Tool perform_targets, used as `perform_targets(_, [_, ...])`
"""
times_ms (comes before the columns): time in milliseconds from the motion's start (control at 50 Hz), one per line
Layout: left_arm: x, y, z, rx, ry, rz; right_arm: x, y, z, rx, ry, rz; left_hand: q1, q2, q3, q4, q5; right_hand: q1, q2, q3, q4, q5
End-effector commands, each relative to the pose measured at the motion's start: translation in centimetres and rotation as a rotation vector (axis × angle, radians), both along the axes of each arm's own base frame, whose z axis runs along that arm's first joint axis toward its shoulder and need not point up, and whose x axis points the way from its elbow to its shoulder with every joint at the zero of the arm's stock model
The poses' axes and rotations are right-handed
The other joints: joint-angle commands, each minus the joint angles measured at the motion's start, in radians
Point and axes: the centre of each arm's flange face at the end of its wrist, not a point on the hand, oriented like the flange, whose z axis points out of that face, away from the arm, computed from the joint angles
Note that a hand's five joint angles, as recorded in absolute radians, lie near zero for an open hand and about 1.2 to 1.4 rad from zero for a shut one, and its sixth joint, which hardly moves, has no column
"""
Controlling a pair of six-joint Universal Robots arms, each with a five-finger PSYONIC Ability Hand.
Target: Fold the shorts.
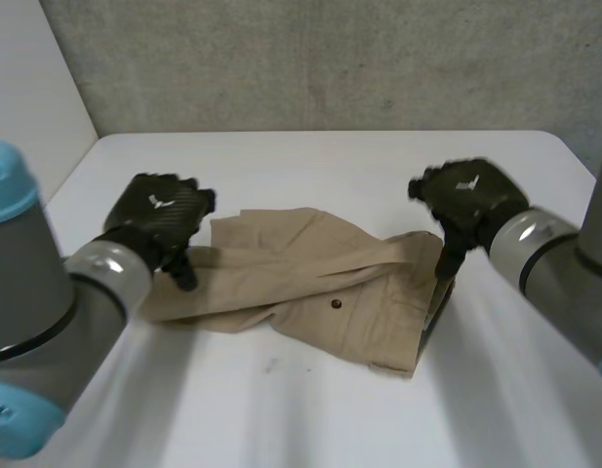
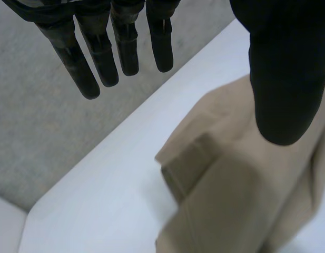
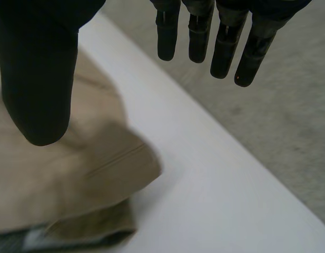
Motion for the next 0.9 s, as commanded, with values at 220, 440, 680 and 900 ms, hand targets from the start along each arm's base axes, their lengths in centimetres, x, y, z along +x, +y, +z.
perform_targets(220, [5.8, -2.7, -4.3, 0.083, -0.006, 0.137, 1.5, 0.5, -5.7, 0.050, 0.027, 0.054, 0.004, 0.015, 0.013, 0.018, 0.027, 0.139, 0.087, 0.106, 0.106, 0.098])
perform_targets(440, [5.6, -3.4, -6.2, 0.135, -0.016, 0.118, 2.8, -2.6, -7.7, 0.005, -0.012, 0.043, 0.001, 0.012, 0.010, 0.015, 0.024, 0.189, 0.137, 0.156, 0.156, 0.148])
perform_targets(680, [4.8, -4.8, -9.2, 0.205, -0.052, 0.107, 3.9, -4.0, -8.7, 0.020, -0.017, 0.078, 0.071, 0.082, 0.080, 0.085, 0.094, 1.131, 1.078, 1.098, 1.097, 1.090])
perform_targets(900, [3.5, -3.0, -6.3, 0.118, -0.020, 0.053, 3.1, -2.5, -7.6, 0.090, 0.005, 0.082, 0.183, 0.194, 0.192, 0.197, 0.206, 1.131, 1.078, 1.098, 1.097, 1.090])
